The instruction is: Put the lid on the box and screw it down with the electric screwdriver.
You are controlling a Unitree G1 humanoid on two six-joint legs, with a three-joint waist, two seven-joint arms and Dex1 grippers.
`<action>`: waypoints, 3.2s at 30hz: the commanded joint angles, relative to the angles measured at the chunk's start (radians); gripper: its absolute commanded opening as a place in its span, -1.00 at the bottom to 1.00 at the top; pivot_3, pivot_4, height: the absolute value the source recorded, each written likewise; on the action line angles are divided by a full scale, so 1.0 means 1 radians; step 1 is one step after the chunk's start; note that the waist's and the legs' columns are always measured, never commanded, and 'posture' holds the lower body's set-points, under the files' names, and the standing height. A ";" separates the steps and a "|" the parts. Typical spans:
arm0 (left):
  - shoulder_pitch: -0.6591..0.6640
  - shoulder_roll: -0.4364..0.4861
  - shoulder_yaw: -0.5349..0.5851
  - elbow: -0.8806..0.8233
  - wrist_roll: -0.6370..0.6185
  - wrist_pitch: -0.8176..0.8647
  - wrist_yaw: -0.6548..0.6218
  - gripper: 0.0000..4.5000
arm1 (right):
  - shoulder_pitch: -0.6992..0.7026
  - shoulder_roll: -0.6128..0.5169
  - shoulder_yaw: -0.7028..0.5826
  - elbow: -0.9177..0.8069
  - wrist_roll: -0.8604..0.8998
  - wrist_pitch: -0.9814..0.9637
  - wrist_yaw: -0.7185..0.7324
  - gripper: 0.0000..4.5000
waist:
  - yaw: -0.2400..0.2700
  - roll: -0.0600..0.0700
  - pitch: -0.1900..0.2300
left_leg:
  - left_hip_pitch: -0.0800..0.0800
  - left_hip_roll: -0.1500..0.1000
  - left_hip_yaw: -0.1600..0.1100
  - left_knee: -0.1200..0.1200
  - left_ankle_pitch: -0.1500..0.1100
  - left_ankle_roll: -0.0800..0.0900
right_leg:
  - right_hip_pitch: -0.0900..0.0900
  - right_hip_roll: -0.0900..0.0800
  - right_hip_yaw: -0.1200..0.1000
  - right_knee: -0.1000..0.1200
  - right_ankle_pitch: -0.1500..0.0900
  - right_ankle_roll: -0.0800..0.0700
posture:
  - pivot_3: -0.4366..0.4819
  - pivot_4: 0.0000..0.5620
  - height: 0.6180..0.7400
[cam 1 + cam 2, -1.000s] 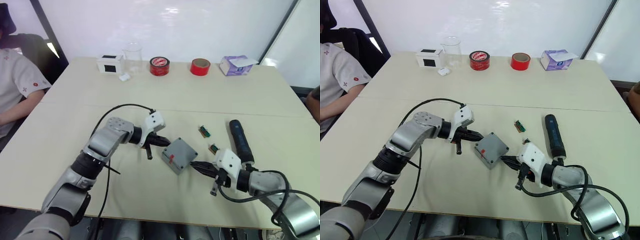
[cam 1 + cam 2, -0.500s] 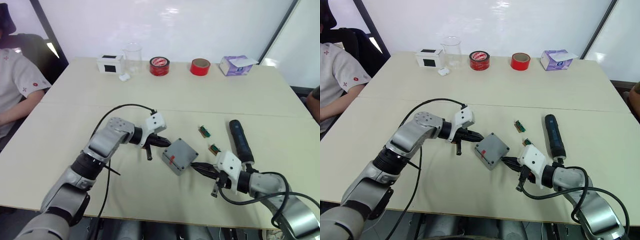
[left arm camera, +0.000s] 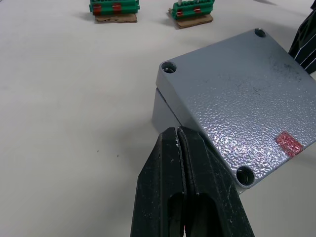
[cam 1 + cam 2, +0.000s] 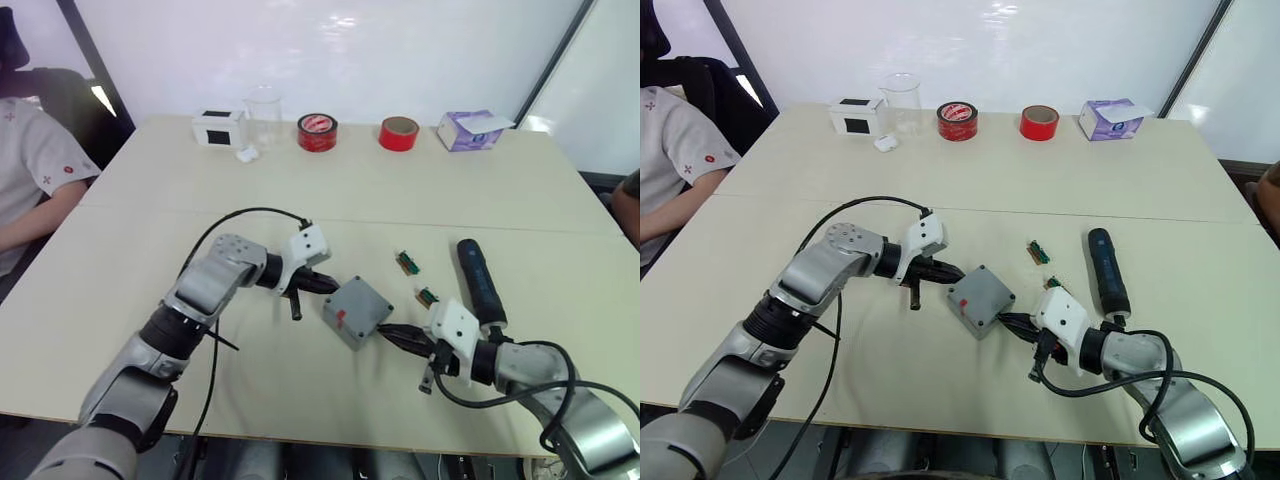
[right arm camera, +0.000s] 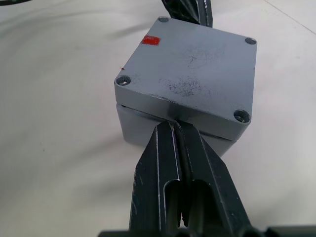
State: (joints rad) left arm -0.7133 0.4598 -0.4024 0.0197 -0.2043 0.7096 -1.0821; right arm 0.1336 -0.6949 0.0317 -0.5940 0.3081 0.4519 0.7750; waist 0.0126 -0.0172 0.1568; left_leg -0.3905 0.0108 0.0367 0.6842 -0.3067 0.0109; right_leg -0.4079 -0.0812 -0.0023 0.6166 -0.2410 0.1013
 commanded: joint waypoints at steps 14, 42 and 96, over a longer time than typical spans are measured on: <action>0.010 -0.017 -0.024 -0.051 -0.014 -0.006 -0.016 -1.00 | 0.002 -0.003 -0.007 -0.064 0.008 0.007 -0.006 -0.98 | 0.000 0.000 0.000 | 0.000 0.000 0.000 0.000 0.000 0.000 | 0.000 0.000 0.000 0.000 0.000 0.000 | -0.05 -0.47 1.00; -0.009 -0.020 0.025 -0.025 -0.025 0.013 -0.006 -1.00 | -0.006 -0.044 -0.052 -0.072 0.032 0.062 0.011 -0.98 | 0.000 0.000 0.000 | 0.000 0.000 0.000 0.000 0.000 0.000 | 0.000 0.000 0.000 0.000 0.000 0.001 | -0.05 -0.47 1.00; 0.023 -0.010 0.002 -0.106 -0.056 0.053 0.006 -1.00 | -0.035 -0.059 -0.029 -0.095 0.067 0.112 -0.024 -0.98 | 0.000 0.000 0.000 | 0.000 0.000 0.000 0.000 0.000 0.000 | 0.000 0.000 0.000 0.000 0.000 0.000 | -0.05 -0.47 1.00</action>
State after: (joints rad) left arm -0.6755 0.4679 -0.3788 -0.0560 -0.2473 0.7771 -1.0602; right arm 0.1072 -0.7566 0.0328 -0.6710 0.3712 0.5984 0.7525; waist 0.0129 -0.0172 0.1568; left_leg -0.3906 0.0111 0.0365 0.6844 -0.3067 0.0109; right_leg -0.4079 -0.0812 -0.0025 0.6171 -0.2410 0.1013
